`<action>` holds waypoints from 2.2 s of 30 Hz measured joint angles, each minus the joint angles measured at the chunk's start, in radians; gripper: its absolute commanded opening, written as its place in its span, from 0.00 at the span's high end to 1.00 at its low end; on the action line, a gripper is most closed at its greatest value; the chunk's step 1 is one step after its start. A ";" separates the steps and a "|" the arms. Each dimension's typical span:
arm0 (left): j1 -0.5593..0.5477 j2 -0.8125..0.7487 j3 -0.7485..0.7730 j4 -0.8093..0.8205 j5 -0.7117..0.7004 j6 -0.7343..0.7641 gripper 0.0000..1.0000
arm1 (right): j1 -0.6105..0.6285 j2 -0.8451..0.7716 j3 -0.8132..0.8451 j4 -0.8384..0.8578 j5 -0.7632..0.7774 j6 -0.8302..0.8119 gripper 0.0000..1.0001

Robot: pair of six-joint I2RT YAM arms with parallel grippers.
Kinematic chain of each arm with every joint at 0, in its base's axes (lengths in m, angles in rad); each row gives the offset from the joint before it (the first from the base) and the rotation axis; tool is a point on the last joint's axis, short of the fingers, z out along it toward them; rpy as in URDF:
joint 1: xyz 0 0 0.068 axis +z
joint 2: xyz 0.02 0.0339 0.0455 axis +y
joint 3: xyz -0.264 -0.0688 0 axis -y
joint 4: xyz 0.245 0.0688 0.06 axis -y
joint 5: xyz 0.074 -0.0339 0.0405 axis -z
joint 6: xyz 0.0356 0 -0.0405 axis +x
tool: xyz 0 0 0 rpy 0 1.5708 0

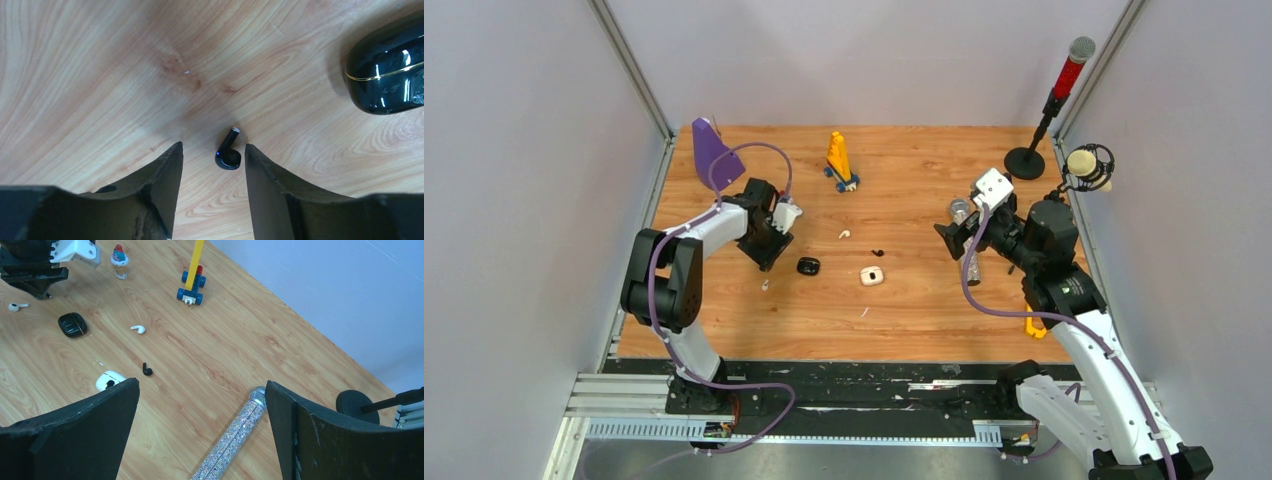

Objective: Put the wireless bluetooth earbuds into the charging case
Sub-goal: Pick up the earbud from the center of the board, then place the earbud at the center of the board, then pick up the earbud from the center of the board.

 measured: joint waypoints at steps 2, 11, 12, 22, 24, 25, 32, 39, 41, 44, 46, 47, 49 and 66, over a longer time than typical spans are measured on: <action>0.004 0.000 0.000 0.003 0.001 0.000 0.50 | 0.001 -0.003 0.000 0.000 0.000 0.000 0.00; 0.006 0.011 -0.001 0.014 0.006 0.000 0.69 | 0.001 -0.005 0.000 0.000 -0.001 0.000 0.00; 0.006 0.016 -0.001 0.016 0.007 0.000 0.70 | 0.001 -0.005 0.000 0.000 -0.001 0.000 0.00; 0.006 0.018 0.002 0.012 0.025 0.000 0.71 | 0.001 -0.006 0.000 0.001 -0.002 0.000 0.00; 0.003 0.018 0.019 -0.002 0.041 0.000 0.71 | 0.001 -0.006 0.000 0.002 -0.003 0.000 0.00; 0.001 0.018 0.034 -0.012 0.047 0.000 0.71 | 0.001 -0.006 0.000 0.002 -0.003 0.000 0.00; -0.113 0.058 0.232 -0.019 0.058 -0.004 0.71 | 0.001 -0.006 0.000 0.007 -0.001 0.000 0.00; -0.270 0.270 0.485 0.000 0.074 -0.027 0.72 | 0.001 -0.006 0.000 0.007 0.003 0.000 0.00; -0.298 0.367 0.583 0.002 0.078 -0.037 0.72 | 0.001 -0.006 0.000 0.007 0.003 0.000 0.00; -0.326 0.452 0.673 -0.001 0.081 -0.047 0.61 | -0.002 -0.005 0.000 0.007 0.006 0.000 0.00; -0.336 0.496 0.725 -0.004 0.085 -0.056 0.46 | -0.005 -0.005 0.000 0.008 0.009 0.000 0.00; -0.339 0.509 0.744 -0.004 0.087 -0.062 0.40 | -0.006 -0.005 0.000 0.009 0.009 0.000 0.00; -0.344 0.513 0.761 -0.006 0.090 -0.070 0.26 | -0.008 -0.005 0.000 0.010 0.009 0.000 0.00; -0.234 -0.081 0.177 -0.072 0.018 -0.014 0.00 | -0.008 -0.007 0.000 0.013 0.000 -0.001 0.00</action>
